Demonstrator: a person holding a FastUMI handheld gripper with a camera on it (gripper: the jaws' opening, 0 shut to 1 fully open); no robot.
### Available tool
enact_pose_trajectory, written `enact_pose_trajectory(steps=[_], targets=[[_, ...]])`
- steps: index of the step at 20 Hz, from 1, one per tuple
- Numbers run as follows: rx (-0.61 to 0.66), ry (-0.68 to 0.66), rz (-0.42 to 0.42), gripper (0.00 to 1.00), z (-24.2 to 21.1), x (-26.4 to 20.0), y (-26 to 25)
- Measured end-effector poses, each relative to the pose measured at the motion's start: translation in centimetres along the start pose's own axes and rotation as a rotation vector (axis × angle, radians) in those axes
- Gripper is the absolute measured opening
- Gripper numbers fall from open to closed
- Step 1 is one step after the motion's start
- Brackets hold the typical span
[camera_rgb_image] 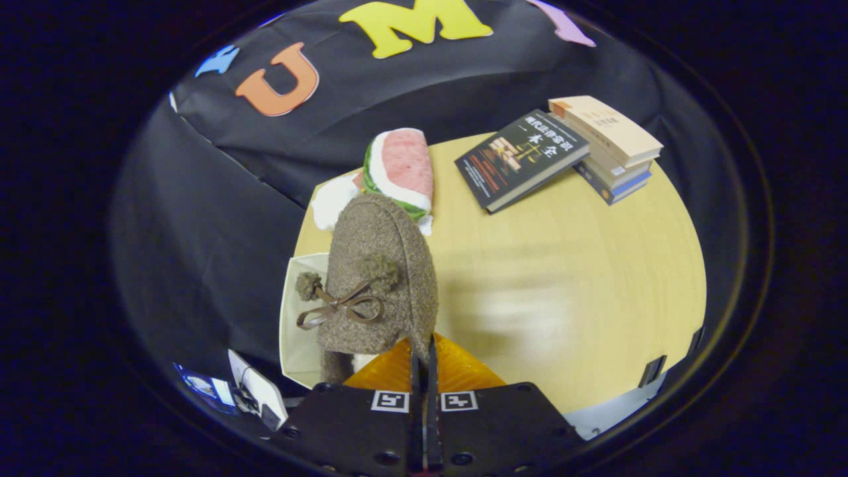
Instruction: Open the storage box then place both shoes into the box .Put the left shoe in first, then the right shoe, with the right side of both shoes facing outward in a uniform manner.
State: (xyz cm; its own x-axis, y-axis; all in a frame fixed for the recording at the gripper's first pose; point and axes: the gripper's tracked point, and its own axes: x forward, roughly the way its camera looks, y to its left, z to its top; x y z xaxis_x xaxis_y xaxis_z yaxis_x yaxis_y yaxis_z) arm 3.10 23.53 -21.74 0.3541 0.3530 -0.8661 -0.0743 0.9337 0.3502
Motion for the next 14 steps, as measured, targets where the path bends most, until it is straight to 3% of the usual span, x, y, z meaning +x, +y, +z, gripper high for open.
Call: enact_pose_trajectory(steps=[7, 14], targets=[[-0.013, 0.077, -0.008, 0.03, -3.0, 4.7, 8.3], [0.002, 0.148, -0.243, 0.03, -5.6, 11.0, 8.1]])
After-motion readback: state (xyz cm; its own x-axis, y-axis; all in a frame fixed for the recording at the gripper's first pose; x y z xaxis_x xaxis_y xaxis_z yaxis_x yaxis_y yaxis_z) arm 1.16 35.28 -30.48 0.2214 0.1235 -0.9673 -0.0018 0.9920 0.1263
